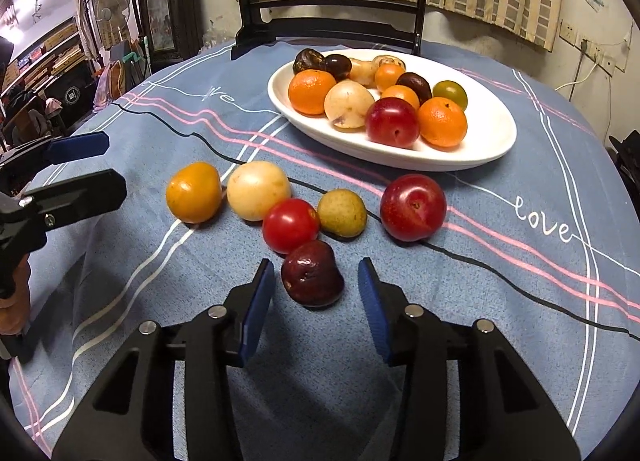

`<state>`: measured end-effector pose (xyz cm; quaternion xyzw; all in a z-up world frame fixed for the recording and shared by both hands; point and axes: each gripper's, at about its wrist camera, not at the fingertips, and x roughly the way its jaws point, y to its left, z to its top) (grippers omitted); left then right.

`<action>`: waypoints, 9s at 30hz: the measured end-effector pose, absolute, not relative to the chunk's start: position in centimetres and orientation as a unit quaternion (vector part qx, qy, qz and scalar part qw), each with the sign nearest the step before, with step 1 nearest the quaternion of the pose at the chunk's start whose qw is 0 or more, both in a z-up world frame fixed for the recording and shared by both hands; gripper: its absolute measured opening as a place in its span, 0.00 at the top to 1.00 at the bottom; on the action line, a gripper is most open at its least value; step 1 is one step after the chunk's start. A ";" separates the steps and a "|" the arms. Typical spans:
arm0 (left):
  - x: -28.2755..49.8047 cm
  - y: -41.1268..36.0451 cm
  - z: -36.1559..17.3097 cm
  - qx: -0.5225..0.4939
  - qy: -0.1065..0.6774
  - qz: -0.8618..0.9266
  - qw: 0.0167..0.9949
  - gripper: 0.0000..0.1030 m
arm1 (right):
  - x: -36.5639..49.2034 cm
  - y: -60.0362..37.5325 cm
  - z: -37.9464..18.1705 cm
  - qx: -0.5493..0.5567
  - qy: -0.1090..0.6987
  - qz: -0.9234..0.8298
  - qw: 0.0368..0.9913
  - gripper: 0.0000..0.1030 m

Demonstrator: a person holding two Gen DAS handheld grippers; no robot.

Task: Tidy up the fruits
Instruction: 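Grasp a dark red plum with the right tool while the left tool grasps an orange, then carry the dark red plum and orange onto the white plate and open both tools, then withdraw both open tools from the plate back toward the remaining fruits, then grasp a red plum with the right tool while the left tool grasps a pale yellow round fruit, then carry the red plum and pale fruit onto the white plate and open both tools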

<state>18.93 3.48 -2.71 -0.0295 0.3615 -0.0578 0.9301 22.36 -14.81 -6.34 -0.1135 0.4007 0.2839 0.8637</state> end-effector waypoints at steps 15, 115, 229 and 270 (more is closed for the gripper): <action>19.0 3.5 -3.0 -0.019 0.362 -0.046 0.931 0.04 | 22.7 -14.6 -6.5 -0.117 0.405 0.281 0.862 0.69; 29.8 0.4 3.5 0.018 0.298 -0.046 0.953 0.07 | 31.6 -20.1 0.3 0.034 0.329 0.262 0.907 0.41; 22.6 -0.6 -4.7 -0.080 0.384 -0.062 0.918 0.64 | 26.4 -22.3 -2.0 0.079 0.360 0.218 0.904 0.61; 30.6 1.8 2.4 -0.055 0.314 -0.029 0.947 0.03 | 30.4 -20.7 1.6 0.071 0.298 0.262 0.915 0.38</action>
